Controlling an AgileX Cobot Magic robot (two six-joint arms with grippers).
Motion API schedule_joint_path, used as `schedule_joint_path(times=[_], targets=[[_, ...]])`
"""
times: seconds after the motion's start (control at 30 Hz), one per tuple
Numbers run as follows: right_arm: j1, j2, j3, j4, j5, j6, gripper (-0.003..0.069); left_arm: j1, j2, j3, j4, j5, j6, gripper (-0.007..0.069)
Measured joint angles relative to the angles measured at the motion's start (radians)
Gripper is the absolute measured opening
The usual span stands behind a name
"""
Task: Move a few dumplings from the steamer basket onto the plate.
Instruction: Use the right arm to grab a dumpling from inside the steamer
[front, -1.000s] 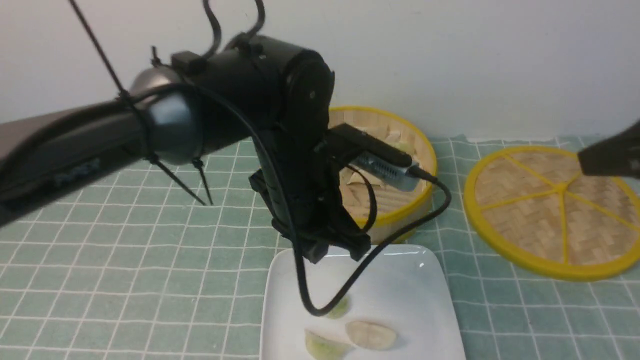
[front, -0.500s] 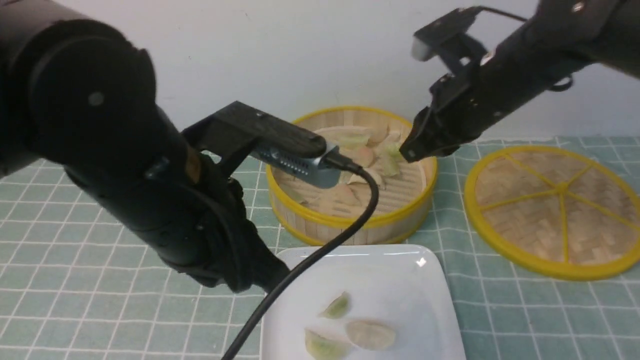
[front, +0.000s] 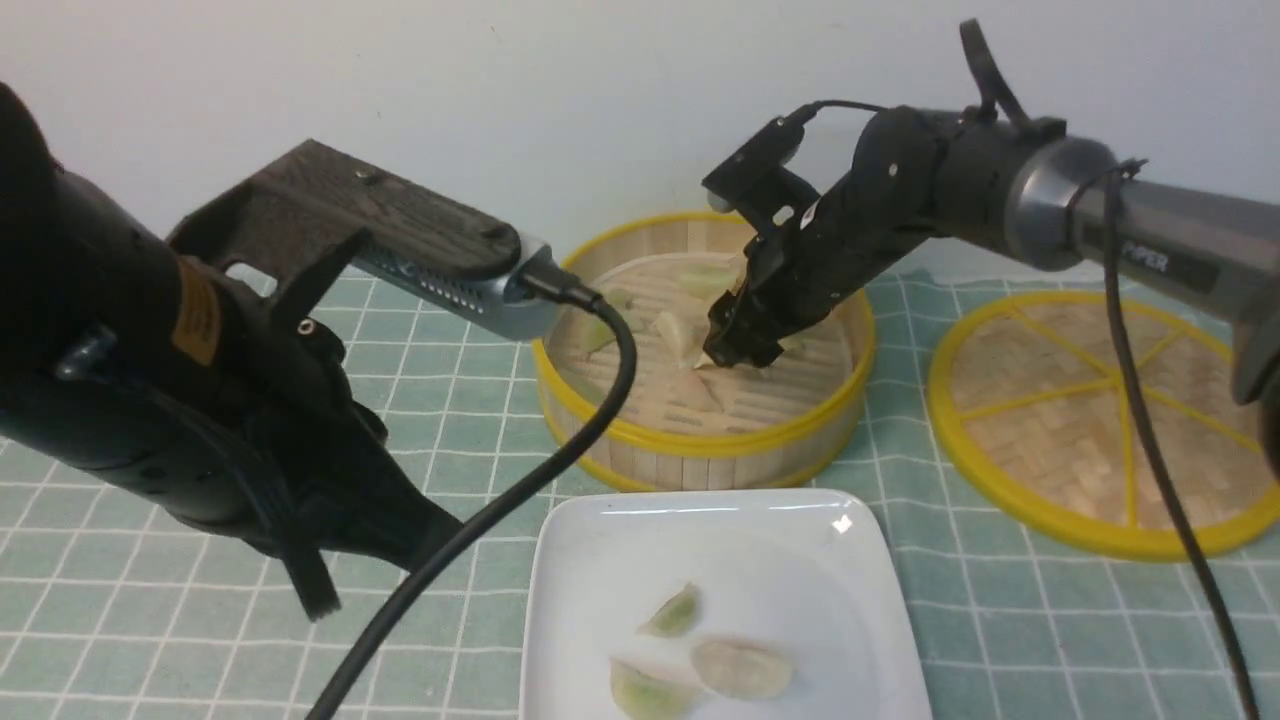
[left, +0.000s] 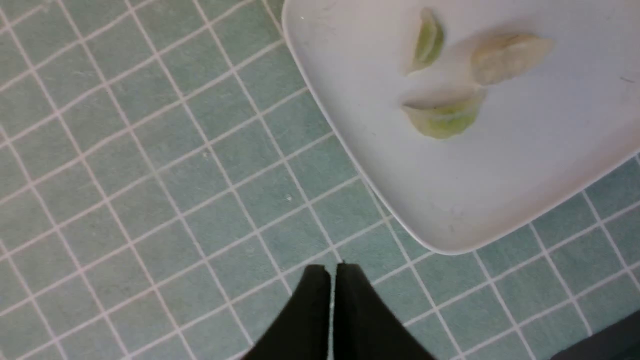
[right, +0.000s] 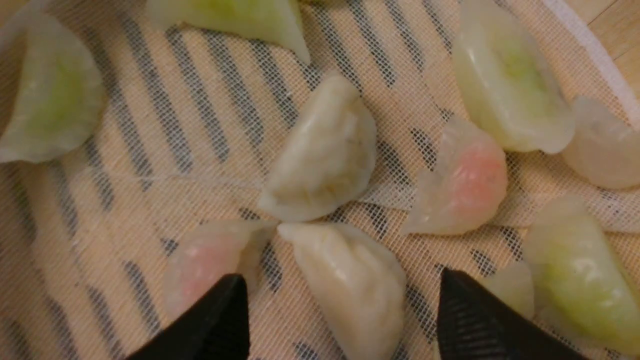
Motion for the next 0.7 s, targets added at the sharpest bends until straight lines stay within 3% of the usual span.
schedule_joint_path(times=[0.23,0.3,0.33,0.53,0.7], targets=[[0.0,0.064,-0.004,0.013,-0.06,0.001,0.0414,0.0,-0.02,0.0,0.052,0.009,-0.016,-0.0006],[0.001,0.064,-0.008,0.012,-0.057,0.003,0.037,0.0,-0.021,0.0,0.064,0.011,-0.017,-0.0006],[0.002,0.064,-0.008,0.014,-0.052,0.019,0.0306,0.0,-0.021,0.0,0.071,0.013,-0.017,-0.0006],[0.002,0.03,-0.01,0.006,0.033,0.092,0.0304,0.0,-0.021,0.0,0.074,0.013,-0.018,-0.0006],[0.002,-0.125,-0.052,0.003,0.229,0.127,0.0304,0.0,-0.021,0.0,0.087,0.013,-0.018,-0.0006]])
